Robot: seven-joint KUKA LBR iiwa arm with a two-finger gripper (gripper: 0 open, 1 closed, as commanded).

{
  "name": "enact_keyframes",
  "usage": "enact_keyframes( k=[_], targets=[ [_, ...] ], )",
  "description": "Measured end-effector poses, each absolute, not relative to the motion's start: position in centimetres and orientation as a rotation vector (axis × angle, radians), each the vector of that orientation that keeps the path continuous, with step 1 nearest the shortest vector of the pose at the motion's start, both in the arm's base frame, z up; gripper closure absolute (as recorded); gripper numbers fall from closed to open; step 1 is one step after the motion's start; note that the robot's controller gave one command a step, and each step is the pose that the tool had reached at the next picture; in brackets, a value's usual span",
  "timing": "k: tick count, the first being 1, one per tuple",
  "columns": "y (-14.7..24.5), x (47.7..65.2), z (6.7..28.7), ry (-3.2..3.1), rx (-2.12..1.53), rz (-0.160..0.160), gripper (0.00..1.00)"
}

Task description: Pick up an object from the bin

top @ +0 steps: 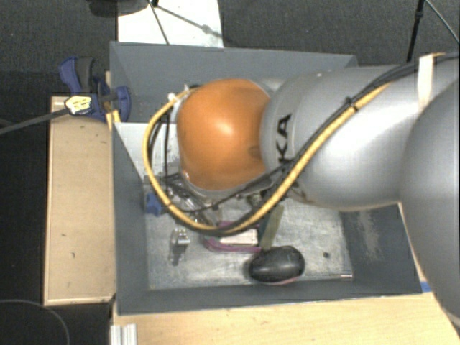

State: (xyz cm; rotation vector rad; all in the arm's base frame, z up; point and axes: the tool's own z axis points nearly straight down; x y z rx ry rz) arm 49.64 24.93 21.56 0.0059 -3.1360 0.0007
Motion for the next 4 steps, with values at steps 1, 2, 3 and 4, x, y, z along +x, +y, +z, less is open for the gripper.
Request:
enact_keyframes(
  k=[1,2,3,4],
  targets=[
    [23.4,57.7,7.1,-3.151,0.145,-0.008,0.00],
    [13.4,58.5,10.2,-3.131,0.296,0.004,0.00],
    [6.7,54.8,10.0,-3.128,0.287,0.004,0.00],
    [1.7,48.5,7.3,-3.001,1.013,0.003,0.00]
  ],
)
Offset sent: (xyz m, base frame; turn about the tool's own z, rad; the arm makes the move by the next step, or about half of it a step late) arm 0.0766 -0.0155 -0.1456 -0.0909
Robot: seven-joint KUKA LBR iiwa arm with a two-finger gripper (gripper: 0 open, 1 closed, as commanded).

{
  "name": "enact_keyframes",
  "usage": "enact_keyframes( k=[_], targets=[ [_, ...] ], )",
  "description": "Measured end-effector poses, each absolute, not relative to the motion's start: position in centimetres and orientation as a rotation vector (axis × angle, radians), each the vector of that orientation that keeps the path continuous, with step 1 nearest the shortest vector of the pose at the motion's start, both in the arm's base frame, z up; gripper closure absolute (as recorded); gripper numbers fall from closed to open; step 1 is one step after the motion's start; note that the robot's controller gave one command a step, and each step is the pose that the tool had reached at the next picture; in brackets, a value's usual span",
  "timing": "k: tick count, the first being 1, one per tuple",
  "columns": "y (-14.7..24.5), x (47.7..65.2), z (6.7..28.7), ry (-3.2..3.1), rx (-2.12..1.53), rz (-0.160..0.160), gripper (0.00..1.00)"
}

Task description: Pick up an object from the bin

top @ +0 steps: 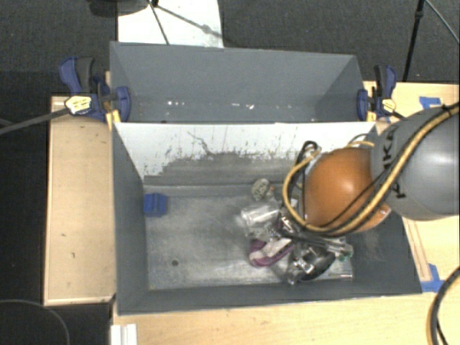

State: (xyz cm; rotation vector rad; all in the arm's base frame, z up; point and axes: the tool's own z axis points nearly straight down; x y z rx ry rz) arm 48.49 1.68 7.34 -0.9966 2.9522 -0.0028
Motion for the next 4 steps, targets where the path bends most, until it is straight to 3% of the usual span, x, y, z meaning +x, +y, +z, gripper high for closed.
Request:
enact_keyframes(
  k=[1,2,3,4],
  targets=[
    [1.8,48.8,7.5,2.968,-0.990,-0.001,0.00],
    [1.7,48.6,7.4,2.976,-0.986,0.001,1.00],
    [1.8,48.7,10.8,2.984,-0.966,0.000,1.00],
    [1.8,48.7,12.9,2.990,-0.947,0.000,1.00]
  ],
)
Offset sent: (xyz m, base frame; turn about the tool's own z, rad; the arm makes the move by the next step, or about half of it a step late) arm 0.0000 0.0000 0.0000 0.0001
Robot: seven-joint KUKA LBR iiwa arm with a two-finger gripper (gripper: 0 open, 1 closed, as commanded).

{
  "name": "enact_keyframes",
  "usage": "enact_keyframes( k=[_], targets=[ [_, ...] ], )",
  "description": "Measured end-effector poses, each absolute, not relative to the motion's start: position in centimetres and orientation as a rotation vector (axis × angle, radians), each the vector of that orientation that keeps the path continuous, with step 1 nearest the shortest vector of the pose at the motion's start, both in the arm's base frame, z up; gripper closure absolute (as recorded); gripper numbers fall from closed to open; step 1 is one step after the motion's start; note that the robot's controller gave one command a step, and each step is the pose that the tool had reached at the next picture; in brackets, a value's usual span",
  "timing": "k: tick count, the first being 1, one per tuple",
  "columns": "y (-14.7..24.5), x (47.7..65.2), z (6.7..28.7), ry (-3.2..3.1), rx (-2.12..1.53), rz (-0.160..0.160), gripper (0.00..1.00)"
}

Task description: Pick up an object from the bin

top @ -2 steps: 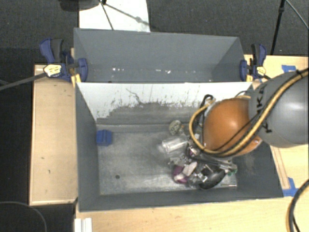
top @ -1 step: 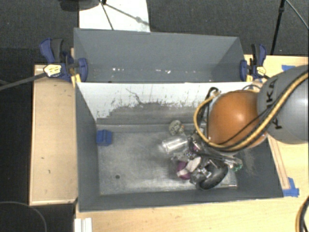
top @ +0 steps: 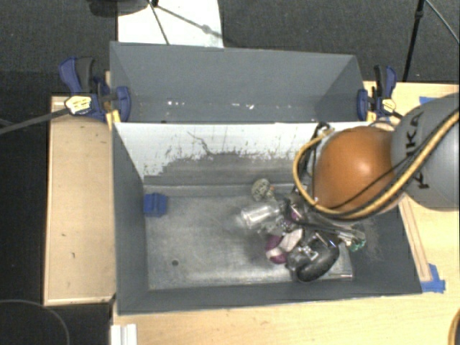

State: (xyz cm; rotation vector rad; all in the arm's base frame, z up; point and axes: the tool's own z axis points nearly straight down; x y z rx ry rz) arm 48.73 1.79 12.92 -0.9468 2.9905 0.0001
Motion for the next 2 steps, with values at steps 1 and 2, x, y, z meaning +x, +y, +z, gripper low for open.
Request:
enact_keyframes(
  k=[1,2],
  targets=[
    [1.8,48.8,14.4,2.996,-0.927,0.000,1.00],
    [1.8,48.9,19.0,3.000,-0.915,-0.001,1.00]
  ],
)
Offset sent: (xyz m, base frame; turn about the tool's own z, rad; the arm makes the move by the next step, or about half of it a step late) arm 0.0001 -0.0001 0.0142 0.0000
